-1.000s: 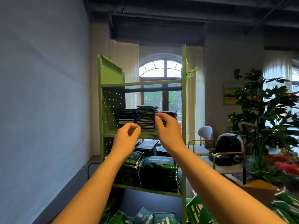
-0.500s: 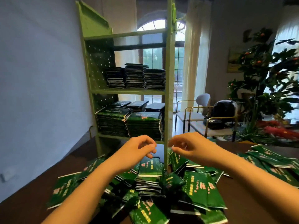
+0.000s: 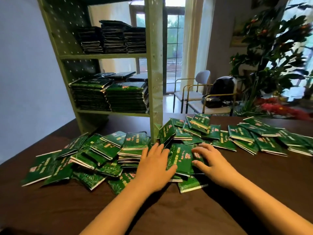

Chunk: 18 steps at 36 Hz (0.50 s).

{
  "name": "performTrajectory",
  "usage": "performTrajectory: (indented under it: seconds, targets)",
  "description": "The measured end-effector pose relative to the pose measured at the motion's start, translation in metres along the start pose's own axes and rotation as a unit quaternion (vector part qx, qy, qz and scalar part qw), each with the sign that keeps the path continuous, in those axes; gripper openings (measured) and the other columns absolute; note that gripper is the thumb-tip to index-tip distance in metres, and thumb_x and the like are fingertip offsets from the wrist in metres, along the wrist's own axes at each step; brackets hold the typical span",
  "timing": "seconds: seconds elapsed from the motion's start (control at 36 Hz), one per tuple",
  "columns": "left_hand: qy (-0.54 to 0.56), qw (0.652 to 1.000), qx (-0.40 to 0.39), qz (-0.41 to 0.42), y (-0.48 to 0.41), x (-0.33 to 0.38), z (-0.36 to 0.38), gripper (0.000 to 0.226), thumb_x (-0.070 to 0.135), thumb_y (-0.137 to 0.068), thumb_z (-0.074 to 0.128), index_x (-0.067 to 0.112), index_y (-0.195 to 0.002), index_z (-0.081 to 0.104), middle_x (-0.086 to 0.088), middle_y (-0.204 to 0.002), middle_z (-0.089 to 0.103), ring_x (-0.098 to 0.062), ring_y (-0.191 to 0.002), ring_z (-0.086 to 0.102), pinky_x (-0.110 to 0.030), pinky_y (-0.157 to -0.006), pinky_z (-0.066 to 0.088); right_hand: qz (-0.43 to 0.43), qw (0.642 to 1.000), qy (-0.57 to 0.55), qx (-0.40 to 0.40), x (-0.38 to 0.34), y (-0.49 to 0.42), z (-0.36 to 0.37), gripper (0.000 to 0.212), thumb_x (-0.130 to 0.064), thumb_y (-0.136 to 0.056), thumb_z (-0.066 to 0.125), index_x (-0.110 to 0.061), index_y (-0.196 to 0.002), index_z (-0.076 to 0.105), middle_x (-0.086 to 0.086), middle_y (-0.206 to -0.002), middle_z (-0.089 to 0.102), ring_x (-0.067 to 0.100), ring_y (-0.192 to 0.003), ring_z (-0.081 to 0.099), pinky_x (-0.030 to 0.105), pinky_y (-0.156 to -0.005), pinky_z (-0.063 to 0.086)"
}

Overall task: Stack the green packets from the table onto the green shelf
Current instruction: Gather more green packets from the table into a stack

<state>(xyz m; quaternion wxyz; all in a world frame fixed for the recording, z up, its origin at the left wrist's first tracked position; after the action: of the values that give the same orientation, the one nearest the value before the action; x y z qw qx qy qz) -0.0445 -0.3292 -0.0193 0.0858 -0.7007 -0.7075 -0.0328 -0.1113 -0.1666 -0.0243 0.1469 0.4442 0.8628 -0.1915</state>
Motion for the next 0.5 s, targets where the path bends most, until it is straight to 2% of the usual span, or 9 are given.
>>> performTrajectory:
  seconds: [0.06, 0.11, 0.17, 0.22, 0.28, 0.36, 0.39, 0.44, 0.5]
  targets:
    - [-0.013, 1.000, 0.002, 0.003, -0.006, 0.011, 0.009, 0.064, 0.051, -0.101, 0.030, 0.016, -0.154, 0.018, -0.003, -0.163, 0.010, -0.017, -0.151, 0.001, -0.041, -0.121, -0.004, 0.031, 0.999, -0.034, 0.023, 0.011, 0.001, 0.003, 0.045, -0.035, -0.094, 0.055, -0.021, -0.136, 0.046, 0.002, -0.140, 0.042, 0.019, -0.129, 0.039, 0.031, -0.107, 0.032]
    - [-0.003, 1.000, -0.008, -0.004, -0.013, 0.019, 0.017, 0.061, 0.049, -0.102, 0.026, 0.013, -0.151, 0.022, -0.006, -0.160, 0.020, -0.020, -0.149, 0.011, -0.042, -0.121, 0.000, 0.060, 0.995, -0.069, 0.040, 0.019, 0.002, 0.007, 0.048, -0.036, -0.095, 0.052, -0.020, -0.139, 0.043, 0.004, -0.135, 0.051, 0.021, -0.124, 0.046, 0.036, -0.103, 0.037]
    - [0.002, 1.000, 0.002, -0.011, -0.019, 0.027, 0.019, 0.051, 0.048, -0.102, 0.027, 0.014, -0.138, 0.039, -0.007, -0.145, 0.042, -0.026, -0.139, 0.030, -0.044, -0.119, 0.015, 0.080, 0.991, -0.100, 0.047, 0.024, 0.003, 0.010, 0.047, -0.037, -0.096, 0.049, -0.021, -0.140, 0.041, 0.008, -0.128, 0.058, 0.024, -0.120, 0.050, 0.039, -0.099, 0.041]
    - [-0.004, 1.000, 0.021, -0.020, -0.026, 0.032, 0.016, 0.043, 0.046, -0.102, 0.028, 0.015, -0.124, 0.048, -0.006, -0.130, 0.053, -0.026, -0.126, 0.042, -0.042, -0.110, 0.026, 0.085, 0.988, -0.123, 0.041, 0.024, 0.003, 0.010, 0.046, -0.038, -0.097, 0.047, -0.024, -0.140, 0.040, 0.012, -0.120, 0.060, 0.026, -0.115, 0.053, 0.039, -0.096, 0.041]
    - [-0.009, 0.999, 0.028, -0.019, -0.033, 0.039, 0.015, 0.042, 0.044, -0.102, 0.030, 0.014, -0.125, 0.048, -0.008, -0.127, 0.054, -0.028, -0.122, 0.045, -0.041, -0.105, 0.029, 0.086, 0.981, -0.169, 0.039, 0.024, 0.004, 0.005, 0.045, -0.035, -0.097, 0.049, -0.027, -0.140, 0.039, 0.010, -0.112, 0.061, 0.024, -0.108, 0.055, 0.033, -0.091, 0.041]
    - [-0.019, 1.000, 0.016, -0.015, -0.040, 0.053, 0.020, 0.047, 0.041, -0.103, 0.029, 0.010, -0.137, 0.038, -0.013, -0.135, 0.047, -0.031, -0.126, 0.042, -0.041, -0.108, 0.028, 0.072, 0.975, -0.205, 0.039, 0.023, 0.008, -0.001, 0.050, -0.033, -0.094, 0.056, -0.030, -0.140, 0.036, -0.013, -0.102, 0.053, -0.003, -0.092, 0.050, 0.003, -0.075, 0.037]
    - [-0.022, 1.000, 0.008, -0.015, -0.042, 0.058, 0.023, 0.049, 0.040, -0.104, 0.029, 0.008, -0.140, 0.034, -0.014, -0.138, 0.044, -0.031, -0.127, 0.040, -0.041, -0.109, 0.028, 0.070, 0.974, -0.211, 0.041, 0.024, 0.009, -0.002, 0.053, -0.032, -0.093, 0.058, -0.030, -0.140, 0.035, -0.018, -0.102, 0.050, -0.007, -0.090, 0.047, -0.002, -0.072, 0.035]
    - [-0.012, 1.000, -0.006, -0.019, -0.047, 0.066, 0.025, 0.052, 0.039, -0.104, 0.029, 0.006, -0.144, 0.029, -0.016, -0.140, 0.040, -0.032, -0.128, 0.037, -0.041, -0.108, 0.029, 0.073, 0.968, -0.234, 0.054, 0.028, 0.012, -0.003, 0.056, -0.029, -0.091, 0.061, -0.030, -0.141, 0.034, -0.021, -0.109, 0.049, -0.009, -0.095, 0.048, -0.002, -0.076, 0.035]
    - [0.024, 0.999, -0.014, -0.020, -0.055, 0.071, 0.025, 0.052, 0.038, -0.104, 0.030, 0.006, -0.145, 0.027, -0.016, -0.141, 0.038, -0.032, -0.129, 0.037, -0.041, -0.107, 0.030, 0.078, 0.957, -0.267, 0.076, 0.035, 0.012, -0.004, 0.057, -0.025, -0.090, 0.062, -0.031, -0.140, 0.035, -0.021, -0.116, 0.049, -0.008, -0.103, 0.050, 0.008, -0.088, 0.040]
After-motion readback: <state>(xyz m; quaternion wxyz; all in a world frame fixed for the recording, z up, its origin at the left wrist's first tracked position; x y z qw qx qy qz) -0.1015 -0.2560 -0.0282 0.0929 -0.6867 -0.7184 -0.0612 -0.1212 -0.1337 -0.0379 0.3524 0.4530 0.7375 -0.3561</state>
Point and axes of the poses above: each hand's wrist, its own y-axis away from the middle knuckle, its own z-axis out of the palm, x = y × z, the point moved 6 cm from there along -y, towards the middle knuckle
